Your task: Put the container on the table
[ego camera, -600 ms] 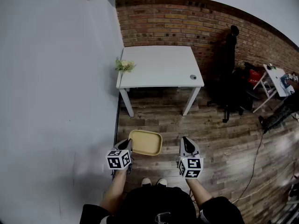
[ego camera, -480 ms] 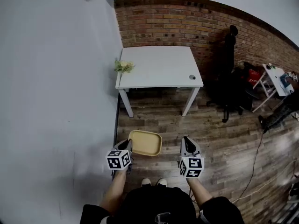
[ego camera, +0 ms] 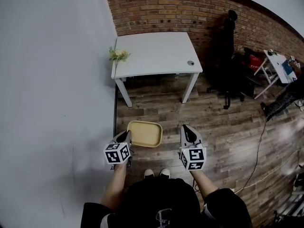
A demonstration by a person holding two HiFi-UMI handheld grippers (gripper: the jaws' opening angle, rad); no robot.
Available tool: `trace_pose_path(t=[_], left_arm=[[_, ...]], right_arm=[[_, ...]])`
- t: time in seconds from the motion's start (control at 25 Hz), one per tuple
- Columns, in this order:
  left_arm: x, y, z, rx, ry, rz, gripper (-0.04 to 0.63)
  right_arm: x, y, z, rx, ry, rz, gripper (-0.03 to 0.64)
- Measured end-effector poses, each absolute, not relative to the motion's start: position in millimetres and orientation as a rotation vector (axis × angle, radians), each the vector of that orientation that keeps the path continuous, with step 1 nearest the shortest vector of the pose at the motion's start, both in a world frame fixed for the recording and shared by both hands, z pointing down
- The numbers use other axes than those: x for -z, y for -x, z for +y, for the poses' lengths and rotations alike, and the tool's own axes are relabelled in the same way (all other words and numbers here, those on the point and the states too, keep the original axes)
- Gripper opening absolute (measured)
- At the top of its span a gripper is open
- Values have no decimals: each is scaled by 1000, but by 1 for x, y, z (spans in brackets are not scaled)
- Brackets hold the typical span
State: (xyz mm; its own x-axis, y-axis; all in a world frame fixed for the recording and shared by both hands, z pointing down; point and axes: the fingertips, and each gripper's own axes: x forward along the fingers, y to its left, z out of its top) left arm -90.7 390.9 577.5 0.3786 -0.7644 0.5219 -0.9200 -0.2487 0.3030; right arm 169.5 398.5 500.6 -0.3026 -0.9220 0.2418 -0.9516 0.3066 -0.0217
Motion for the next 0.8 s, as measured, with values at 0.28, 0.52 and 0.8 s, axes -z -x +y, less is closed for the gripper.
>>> trace_pose_path(t=[0.28,0.52,0.8], left_arm=[[-582,92,401,-369,-2075,-1452,28],[-581,93,402,-368,-2076,-1454,28],[-578,80,401,-370,-2079,-1452,28]], right_arm=[[-508,-168,405,-258,-1730,-2391,26],[-515,-167,408,-284,-1723,-2382,26],[-523,-175,407,-319,-1705,-2378,26]])
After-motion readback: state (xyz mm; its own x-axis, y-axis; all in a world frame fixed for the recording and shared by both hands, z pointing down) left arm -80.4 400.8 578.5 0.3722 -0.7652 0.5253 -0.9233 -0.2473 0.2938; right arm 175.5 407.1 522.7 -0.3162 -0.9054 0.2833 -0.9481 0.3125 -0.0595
